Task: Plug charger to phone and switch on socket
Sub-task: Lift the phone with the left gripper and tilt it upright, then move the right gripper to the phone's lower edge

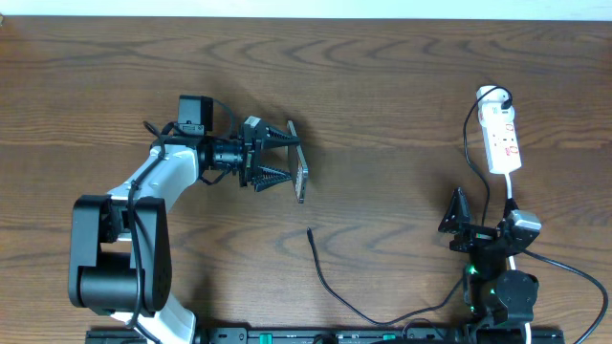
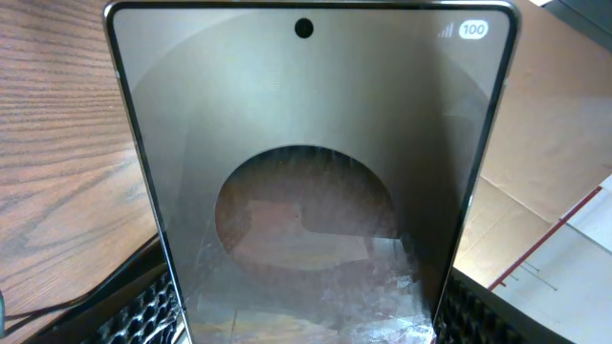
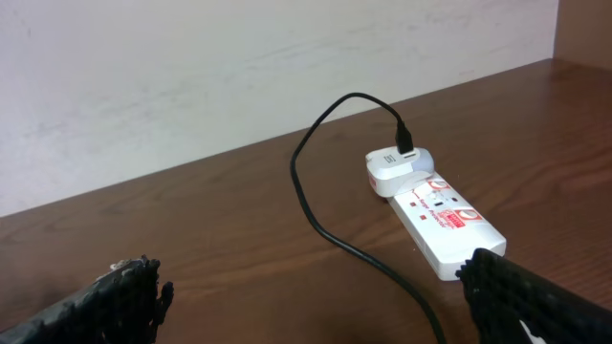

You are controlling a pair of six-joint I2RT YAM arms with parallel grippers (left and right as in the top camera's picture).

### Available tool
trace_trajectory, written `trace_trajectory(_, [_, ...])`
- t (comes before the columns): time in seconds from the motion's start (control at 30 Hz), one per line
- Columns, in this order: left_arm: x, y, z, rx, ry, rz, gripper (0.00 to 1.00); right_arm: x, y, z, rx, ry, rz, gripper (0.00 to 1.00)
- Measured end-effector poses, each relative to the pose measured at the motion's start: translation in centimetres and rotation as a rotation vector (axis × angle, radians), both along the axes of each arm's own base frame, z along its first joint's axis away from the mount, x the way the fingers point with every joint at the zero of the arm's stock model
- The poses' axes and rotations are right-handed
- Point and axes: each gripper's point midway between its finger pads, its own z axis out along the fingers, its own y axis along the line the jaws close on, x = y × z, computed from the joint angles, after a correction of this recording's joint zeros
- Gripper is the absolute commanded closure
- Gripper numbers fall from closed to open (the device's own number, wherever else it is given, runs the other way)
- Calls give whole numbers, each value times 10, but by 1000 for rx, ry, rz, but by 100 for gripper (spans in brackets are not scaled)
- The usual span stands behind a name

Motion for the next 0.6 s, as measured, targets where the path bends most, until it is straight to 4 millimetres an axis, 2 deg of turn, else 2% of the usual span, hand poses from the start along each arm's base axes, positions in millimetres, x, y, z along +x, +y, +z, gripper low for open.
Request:
trace_trajectory(0.3, [1,0,1,-1,-15,0,31,0,1,0,18,-3,5,1])
trace_trajectory(0.43, [7,0,4,-5,-79,-2,31,1,9,0,140,-12,45,1])
trace_trajectory(0.6, [13,-1,7,-8,-135,-2,31,0,39,1,436,3,194,1])
